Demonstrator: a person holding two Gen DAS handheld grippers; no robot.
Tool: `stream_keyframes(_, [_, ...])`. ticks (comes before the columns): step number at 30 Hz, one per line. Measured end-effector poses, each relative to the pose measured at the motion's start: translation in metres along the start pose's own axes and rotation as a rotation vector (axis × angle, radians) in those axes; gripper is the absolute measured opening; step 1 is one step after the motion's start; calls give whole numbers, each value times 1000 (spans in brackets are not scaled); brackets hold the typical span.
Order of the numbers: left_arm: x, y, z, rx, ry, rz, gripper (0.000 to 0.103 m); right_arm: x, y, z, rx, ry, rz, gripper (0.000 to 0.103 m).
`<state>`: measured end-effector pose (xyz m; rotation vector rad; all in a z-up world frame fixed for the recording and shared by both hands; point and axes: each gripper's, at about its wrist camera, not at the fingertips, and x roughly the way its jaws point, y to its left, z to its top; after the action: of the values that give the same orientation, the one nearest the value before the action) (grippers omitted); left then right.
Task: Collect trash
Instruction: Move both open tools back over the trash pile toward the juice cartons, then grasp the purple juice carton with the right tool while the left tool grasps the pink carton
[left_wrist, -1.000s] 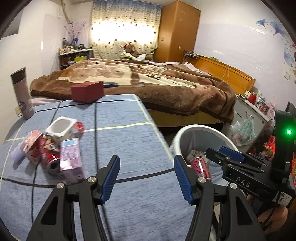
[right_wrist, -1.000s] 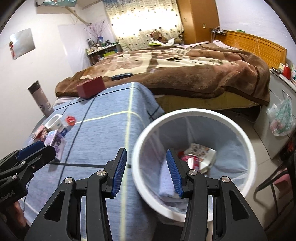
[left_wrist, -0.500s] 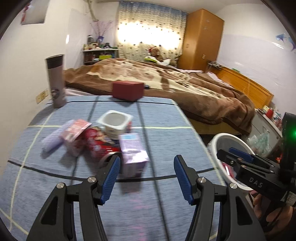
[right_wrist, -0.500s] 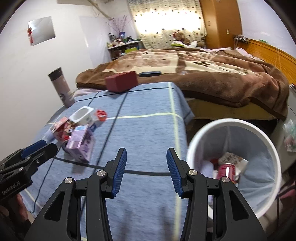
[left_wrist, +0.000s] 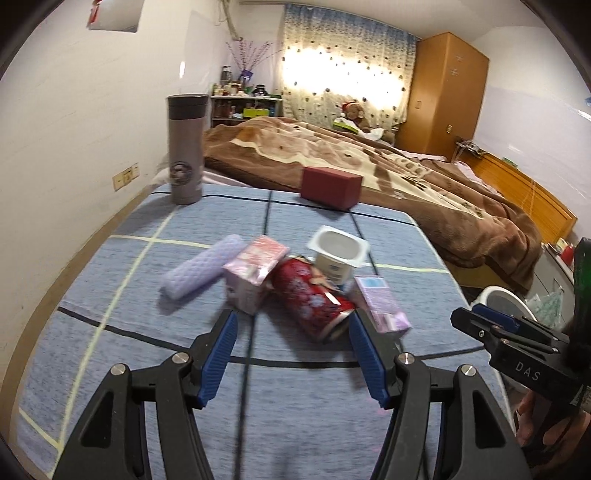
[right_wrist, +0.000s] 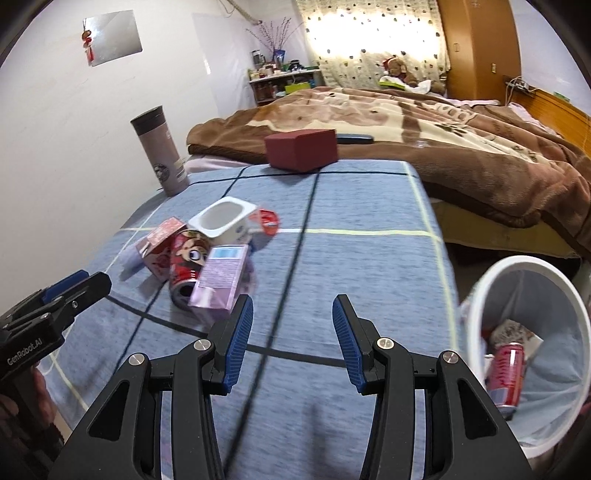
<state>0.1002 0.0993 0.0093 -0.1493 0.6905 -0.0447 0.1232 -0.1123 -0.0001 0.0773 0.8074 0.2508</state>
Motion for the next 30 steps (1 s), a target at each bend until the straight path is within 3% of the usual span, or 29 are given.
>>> stream_keyframes(13, [21, 56, 12, -44, 43, 79, 65, 32, 32, 13, -15, 40, 36, 47])
stream_keyframes(30, [48, 51, 27, -4, 77, 3, 65, 47, 44, 13, -6, 81, 80, 50])
